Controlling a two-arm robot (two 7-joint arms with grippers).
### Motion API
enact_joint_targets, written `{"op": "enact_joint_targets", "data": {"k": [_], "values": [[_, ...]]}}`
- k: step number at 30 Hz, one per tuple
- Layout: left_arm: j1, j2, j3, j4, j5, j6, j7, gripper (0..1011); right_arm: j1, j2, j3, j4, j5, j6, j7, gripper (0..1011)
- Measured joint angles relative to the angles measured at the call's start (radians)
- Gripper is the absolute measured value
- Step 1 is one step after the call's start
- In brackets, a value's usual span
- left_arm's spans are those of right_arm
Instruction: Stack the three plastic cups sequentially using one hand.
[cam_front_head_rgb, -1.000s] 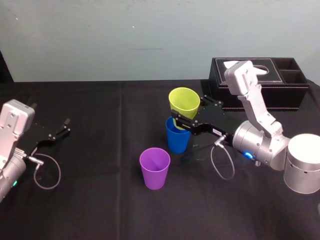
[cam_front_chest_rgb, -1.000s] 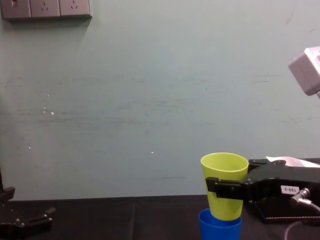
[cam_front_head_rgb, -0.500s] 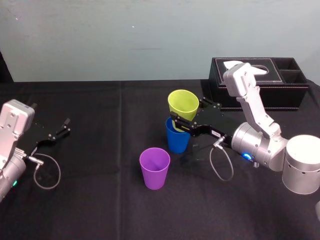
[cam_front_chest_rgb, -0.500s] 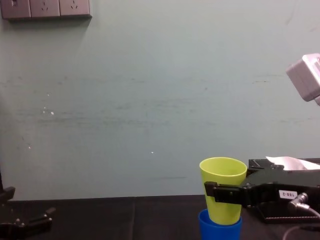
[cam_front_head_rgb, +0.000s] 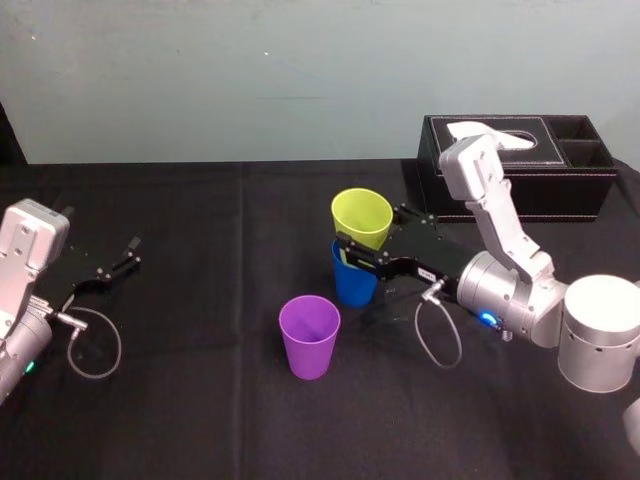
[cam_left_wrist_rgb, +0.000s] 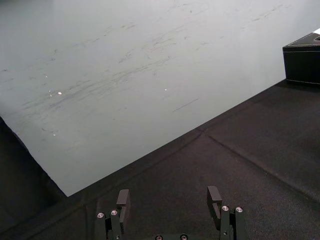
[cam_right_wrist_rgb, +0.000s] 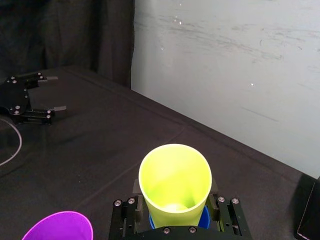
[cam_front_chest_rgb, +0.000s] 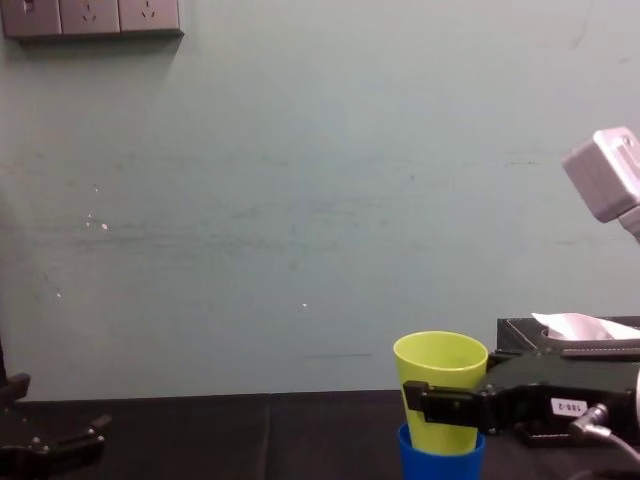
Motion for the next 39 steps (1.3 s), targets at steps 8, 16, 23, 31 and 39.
{"op": "enact_joint_targets", "data": {"k": [8, 16, 23, 31, 39], "values": [[0.0, 0.0, 0.0, 0.0, 0.0, 0.0, 0.0, 1010, 0.001, -0.006, -0.003, 0.019, -0.002, -0.003, 0.001, 731], [0.0, 0.0, 0.0, 0.0, 0.0, 0.0, 0.0, 1010, 0.002, -0.009, -0.002, 0.028, -0.001, -0.002, 0.001, 731], [0.0, 0.0, 0.0, 0.0, 0.0, 0.0, 0.0, 1010, 0.002, -0.008, -0.002, 0.026, -0.001, -0.002, 0.001, 731], [0.0, 0.0, 0.0, 0.0, 0.0, 0.0, 0.0, 1010, 0.001, -0.008, -0.002, 0.025, 0.0, -0.002, 0.001, 830], [0.0, 0.0, 0.0, 0.0, 0.0, 0.0, 0.0, 1010, 0.001, -0.007, -0.002, 0.024, 0.0, -0.002, 0.0, 1004]]}}
